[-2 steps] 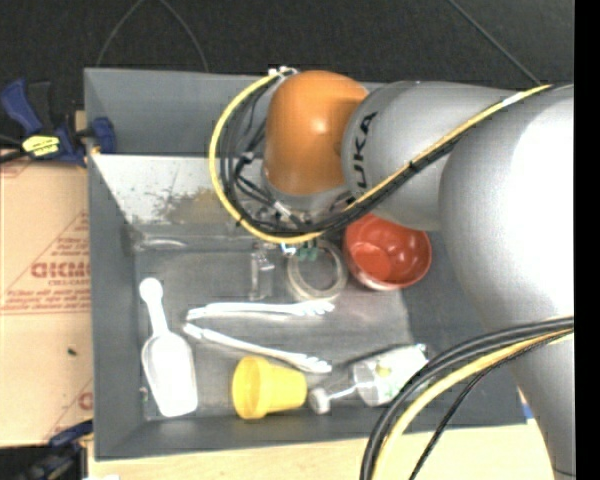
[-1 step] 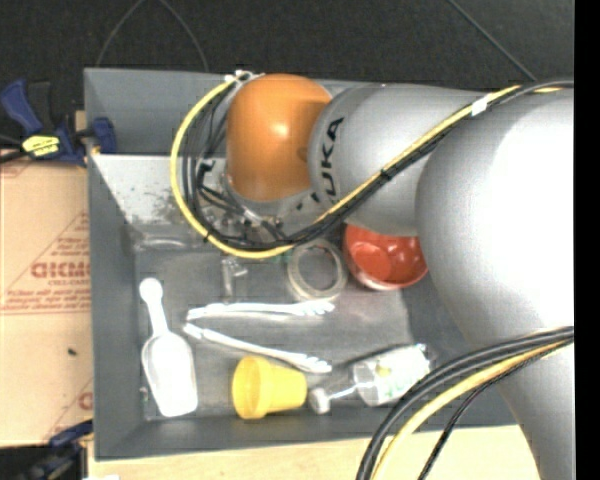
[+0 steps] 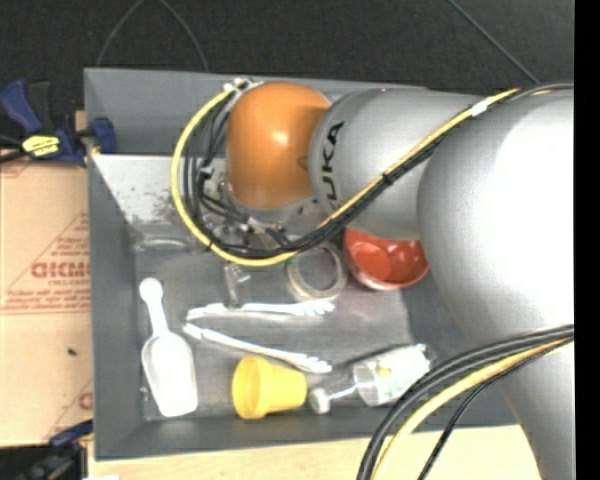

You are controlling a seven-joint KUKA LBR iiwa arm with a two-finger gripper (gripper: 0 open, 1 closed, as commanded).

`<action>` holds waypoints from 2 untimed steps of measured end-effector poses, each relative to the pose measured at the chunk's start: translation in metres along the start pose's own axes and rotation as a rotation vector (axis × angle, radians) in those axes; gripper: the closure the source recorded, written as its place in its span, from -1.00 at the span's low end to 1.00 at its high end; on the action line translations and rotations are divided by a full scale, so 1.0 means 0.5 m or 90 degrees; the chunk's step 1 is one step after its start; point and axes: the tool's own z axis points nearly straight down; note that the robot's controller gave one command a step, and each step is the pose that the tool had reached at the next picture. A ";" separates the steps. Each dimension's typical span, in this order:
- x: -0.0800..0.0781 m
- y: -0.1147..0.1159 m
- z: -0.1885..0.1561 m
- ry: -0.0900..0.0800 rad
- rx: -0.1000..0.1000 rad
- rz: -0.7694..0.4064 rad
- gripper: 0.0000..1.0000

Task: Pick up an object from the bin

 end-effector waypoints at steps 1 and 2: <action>-0.010 -0.046 0.011 -0.002 -0.001 -0.132 -1.00; 0.117 0.123 0.079 0.004 -0.003 -0.135 -1.00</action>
Offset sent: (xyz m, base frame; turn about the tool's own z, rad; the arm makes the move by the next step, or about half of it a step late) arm -0.0754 0.0314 -0.0401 -0.2044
